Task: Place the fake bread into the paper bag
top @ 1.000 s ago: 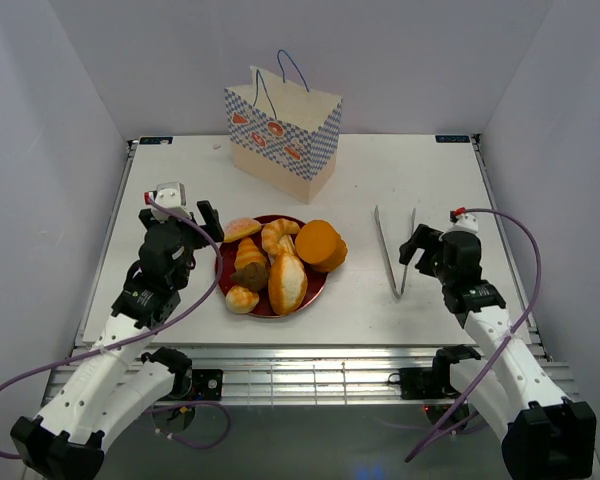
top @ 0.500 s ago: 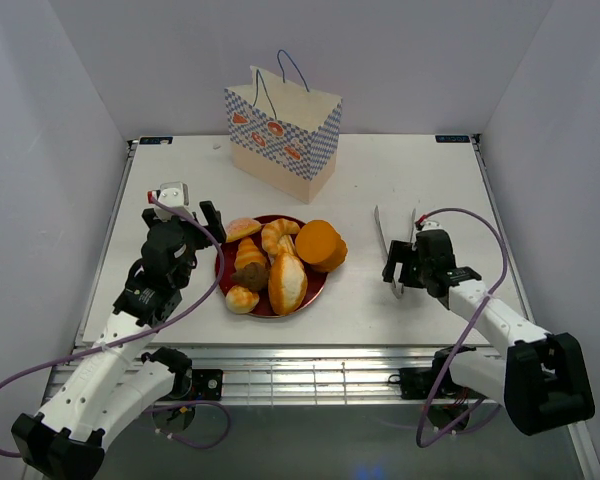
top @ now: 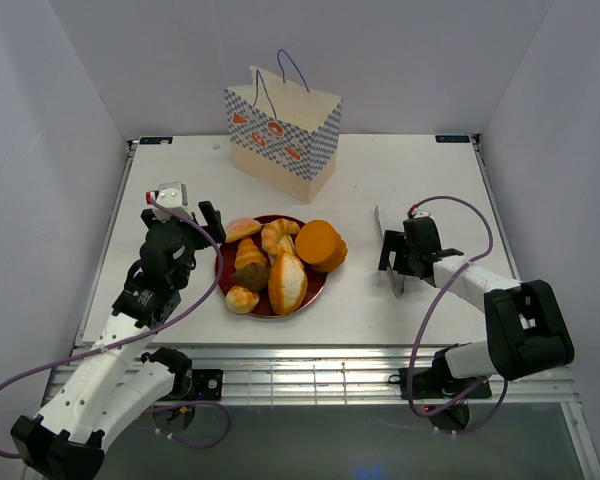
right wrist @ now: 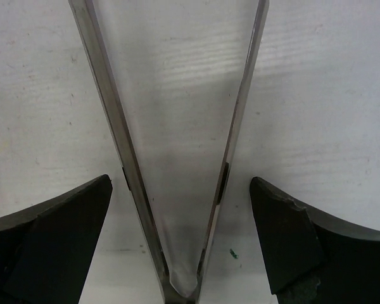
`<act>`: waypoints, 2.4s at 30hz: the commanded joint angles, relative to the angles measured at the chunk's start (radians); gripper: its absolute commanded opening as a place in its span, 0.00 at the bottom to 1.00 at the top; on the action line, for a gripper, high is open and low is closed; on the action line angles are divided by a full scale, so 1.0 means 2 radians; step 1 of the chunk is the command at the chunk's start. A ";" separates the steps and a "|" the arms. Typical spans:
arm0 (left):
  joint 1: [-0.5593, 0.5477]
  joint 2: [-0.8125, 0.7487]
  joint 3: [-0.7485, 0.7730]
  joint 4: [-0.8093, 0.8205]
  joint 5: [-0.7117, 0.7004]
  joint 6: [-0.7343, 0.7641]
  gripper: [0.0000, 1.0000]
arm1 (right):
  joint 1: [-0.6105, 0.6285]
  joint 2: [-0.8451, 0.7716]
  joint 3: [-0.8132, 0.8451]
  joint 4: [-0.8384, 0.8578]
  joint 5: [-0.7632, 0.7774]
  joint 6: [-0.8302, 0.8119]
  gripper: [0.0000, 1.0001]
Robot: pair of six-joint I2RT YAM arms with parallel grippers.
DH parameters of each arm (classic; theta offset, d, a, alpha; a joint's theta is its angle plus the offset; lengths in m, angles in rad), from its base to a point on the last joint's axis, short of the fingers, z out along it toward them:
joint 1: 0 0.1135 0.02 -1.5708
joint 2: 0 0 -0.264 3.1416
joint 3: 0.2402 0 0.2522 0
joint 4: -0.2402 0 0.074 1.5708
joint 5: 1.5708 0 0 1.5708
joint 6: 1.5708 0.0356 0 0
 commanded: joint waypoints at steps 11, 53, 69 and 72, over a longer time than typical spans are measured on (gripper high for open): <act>-0.002 0.001 0.010 -0.001 0.001 0.000 0.98 | 0.006 0.080 0.044 0.024 0.024 -0.001 0.88; -0.002 -0.003 0.006 -0.007 -0.056 -0.014 0.98 | 0.036 -0.058 0.096 -0.129 0.021 -0.026 0.67; -0.002 -0.006 -0.002 -0.001 -0.052 -0.021 0.98 | 0.096 -0.200 0.181 -0.261 0.061 -0.051 0.63; -0.002 -0.004 0.001 -0.004 -0.058 -0.021 0.98 | 0.142 -0.212 0.202 -0.267 0.047 -0.059 0.64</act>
